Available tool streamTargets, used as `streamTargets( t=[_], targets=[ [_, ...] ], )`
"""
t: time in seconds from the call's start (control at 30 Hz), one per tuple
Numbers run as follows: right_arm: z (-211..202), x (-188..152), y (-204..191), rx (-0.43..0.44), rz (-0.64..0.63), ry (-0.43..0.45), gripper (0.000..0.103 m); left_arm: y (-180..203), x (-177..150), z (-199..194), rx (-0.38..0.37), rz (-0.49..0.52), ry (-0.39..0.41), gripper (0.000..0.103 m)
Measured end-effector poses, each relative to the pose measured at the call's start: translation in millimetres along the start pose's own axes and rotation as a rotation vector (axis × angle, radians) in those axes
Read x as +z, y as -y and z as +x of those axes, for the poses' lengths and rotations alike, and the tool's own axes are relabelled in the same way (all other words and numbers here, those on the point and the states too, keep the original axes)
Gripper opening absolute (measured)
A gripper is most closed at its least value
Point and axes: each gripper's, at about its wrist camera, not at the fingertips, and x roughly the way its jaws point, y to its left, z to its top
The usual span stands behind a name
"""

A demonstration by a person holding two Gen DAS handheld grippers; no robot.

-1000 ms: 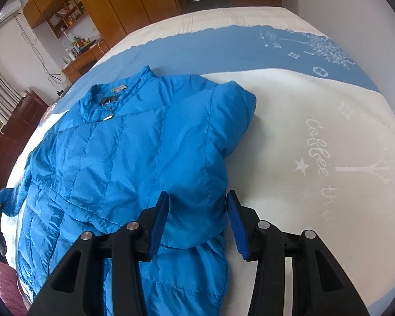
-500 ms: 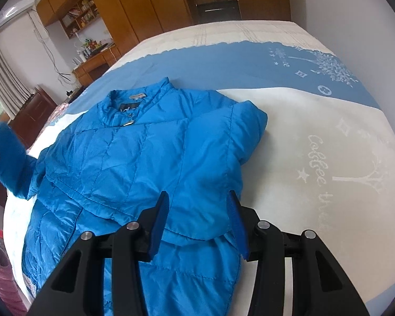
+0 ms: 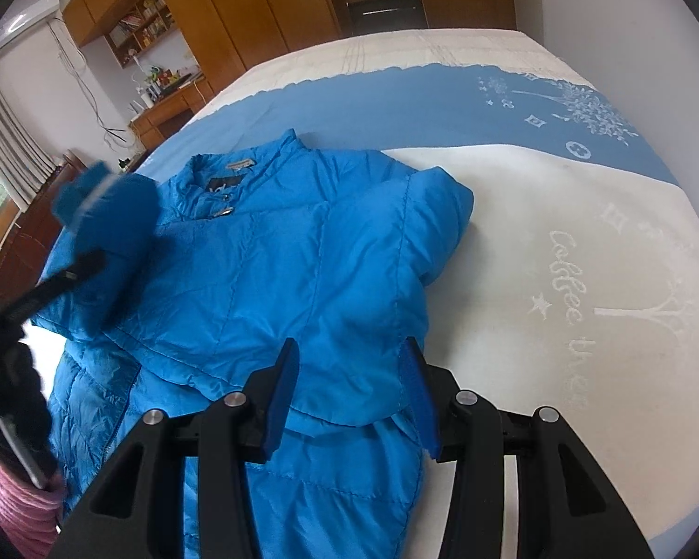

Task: Fold large clothes

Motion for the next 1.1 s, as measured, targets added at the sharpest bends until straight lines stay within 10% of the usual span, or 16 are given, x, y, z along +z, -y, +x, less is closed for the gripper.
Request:
streamTargets(
  t=[0.17, 0.3, 0.4, 0.6, 0.93, 1.1],
  targets=[
    [1, 0, 0, 0.003, 0.003, 0.000, 0.047, 13, -13, 28, -0.040, 0.057, -0.090, 0.017],
    [-2, 1, -1, 0.023, 0.007, 0.009, 0.047, 21, -21, -1, -0.207, 0.060, -0.096, 0.061],
    [-2, 4, -4, 0.087, 0.017, -0.011, 0.048, 10, -20, -36, -0.244, 0.044, -0.059, 0.062],
    [14, 21, -28, 0.190, 0.014, -0.063, 0.048, -51, -12, -34, 0.072, -0.016, -0.029, 0.061],
    [82, 52, -47, 0.298, 0.098, -0.198, 0.048, -80, -26, 17, 0.068, -0.089, -0.102, 0.058],
    [85, 54, -58, 0.338, 0.078, -0.198, 0.015, -85, -25, 4, 0.059, -0.103, -0.096, 0.057]
  ],
)
